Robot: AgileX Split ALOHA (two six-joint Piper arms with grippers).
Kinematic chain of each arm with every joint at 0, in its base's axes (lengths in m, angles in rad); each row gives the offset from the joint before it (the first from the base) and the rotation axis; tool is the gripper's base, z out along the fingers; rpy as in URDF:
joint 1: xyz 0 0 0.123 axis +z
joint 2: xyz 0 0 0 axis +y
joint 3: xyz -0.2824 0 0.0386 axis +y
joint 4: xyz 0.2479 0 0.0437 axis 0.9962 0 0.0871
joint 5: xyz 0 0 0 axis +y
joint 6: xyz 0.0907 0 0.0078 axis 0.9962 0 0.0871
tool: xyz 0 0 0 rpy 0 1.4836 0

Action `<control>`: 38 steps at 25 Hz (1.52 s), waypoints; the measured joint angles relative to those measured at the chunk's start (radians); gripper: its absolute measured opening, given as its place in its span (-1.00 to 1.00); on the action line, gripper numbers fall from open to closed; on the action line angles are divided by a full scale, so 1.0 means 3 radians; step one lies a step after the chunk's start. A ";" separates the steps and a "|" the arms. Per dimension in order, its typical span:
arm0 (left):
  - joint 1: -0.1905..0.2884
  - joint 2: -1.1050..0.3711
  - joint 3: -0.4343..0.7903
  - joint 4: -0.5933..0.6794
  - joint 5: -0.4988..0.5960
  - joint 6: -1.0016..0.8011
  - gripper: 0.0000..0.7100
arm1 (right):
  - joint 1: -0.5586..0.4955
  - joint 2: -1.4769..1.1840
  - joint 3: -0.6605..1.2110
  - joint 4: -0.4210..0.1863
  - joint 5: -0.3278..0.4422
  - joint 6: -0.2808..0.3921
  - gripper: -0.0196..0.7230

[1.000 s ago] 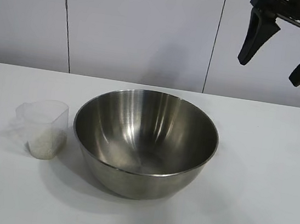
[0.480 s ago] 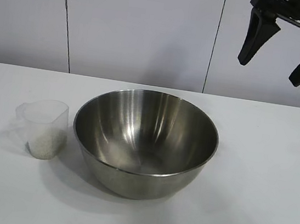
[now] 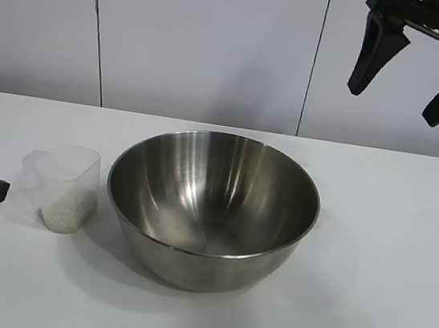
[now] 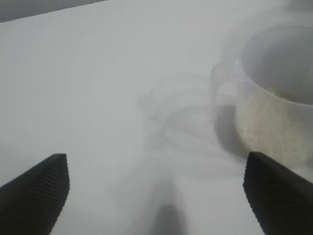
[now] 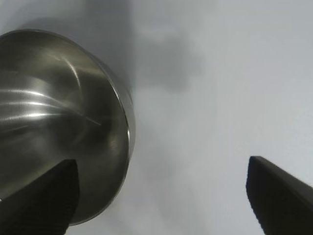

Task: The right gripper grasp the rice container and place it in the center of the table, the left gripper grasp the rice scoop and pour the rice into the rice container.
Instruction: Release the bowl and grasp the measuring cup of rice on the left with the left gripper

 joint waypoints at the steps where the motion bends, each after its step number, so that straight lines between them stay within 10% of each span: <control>1: 0.0000 0.0000 -0.0017 0.0000 0.0000 0.0027 0.96 | 0.0000 0.0000 0.0000 0.0011 0.0000 0.0000 0.78; 22: 0.0000 0.0157 -0.0216 0.0147 0.0268 0.0132 0.96 | 0.0000 0.0000 0.0000 0.0026 0.0030 -0.0013 0.78; 38: 0.0000 0.0786 -0.0313 0.0133 -0.0179 0.0069 0.96 | 0.0000 0.0000 0.0000 0.0026 0.0048 -0.0013 0.78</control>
